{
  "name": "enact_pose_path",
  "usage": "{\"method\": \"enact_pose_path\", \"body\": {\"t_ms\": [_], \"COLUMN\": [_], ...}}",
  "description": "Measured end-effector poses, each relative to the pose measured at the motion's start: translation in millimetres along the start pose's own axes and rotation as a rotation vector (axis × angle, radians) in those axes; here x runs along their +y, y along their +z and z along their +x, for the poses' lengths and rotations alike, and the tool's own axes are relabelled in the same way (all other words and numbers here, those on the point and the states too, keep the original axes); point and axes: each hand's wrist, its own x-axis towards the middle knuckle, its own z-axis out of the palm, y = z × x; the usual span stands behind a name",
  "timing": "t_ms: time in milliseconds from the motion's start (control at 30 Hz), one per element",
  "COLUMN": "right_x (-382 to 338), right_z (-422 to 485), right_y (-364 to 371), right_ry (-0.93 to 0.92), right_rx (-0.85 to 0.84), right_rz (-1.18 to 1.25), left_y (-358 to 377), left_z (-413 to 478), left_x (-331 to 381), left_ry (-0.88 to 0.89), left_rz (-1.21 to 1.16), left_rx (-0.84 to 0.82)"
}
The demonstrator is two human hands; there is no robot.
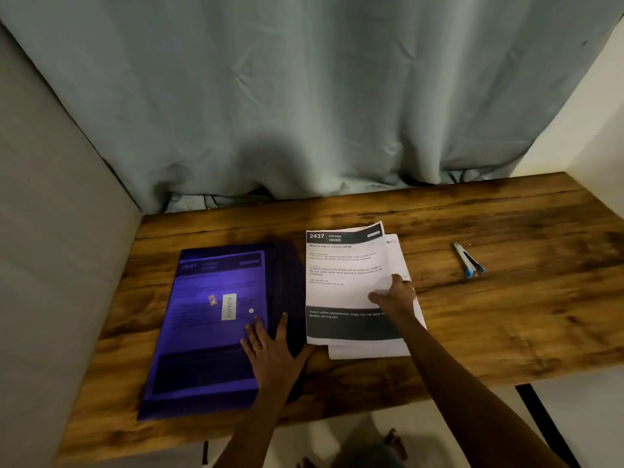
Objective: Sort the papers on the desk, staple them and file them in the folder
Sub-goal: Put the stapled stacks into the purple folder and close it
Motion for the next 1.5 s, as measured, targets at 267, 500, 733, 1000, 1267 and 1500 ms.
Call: {"method": "enact_pose_path", "body": {"t_ms": [267, 500, 733, 1000, 1267, 1500], "right_x": [-5.9, -3.4, 4.4, -3.5, -16.9, -27.1], "right_z": [6.1, 18.1, 26.9, 15.6, 17.3, -18.2], "right_y": [3.0, -6.1, -16.4, -40.8, -59.6, -17.3], "right_ry": [0.053, 0.063, 0.019, -0.048, -0.036, -0.154], "right_rx": [-0.015, -0.081, -0.168, -0.165, -0.12, -0.017], "right_rz": [-0.307, -0.151, 0.257, 0.469, 0.697, 0.472], "left_y": [2.0, 2.1, 1.9, -1.5, -4.2, -14.5], "left_z": [1.3, 1.5, 3.7, 2.8, 2.6, 4.7], "left_x": [-0.3, 0.6, -0.4, 2.0, 1.4, -3.9], "left_ry": [-0.009, -0.023, -0.029, -0.038, -0.041, -0.042], "left_rz": [0.006, 0.018, 0.004, 0.029, 0.033, -0.027], "left_rx": [-0.005, 0.002, 0.023, 0.002, 0.018, -0.017]}}
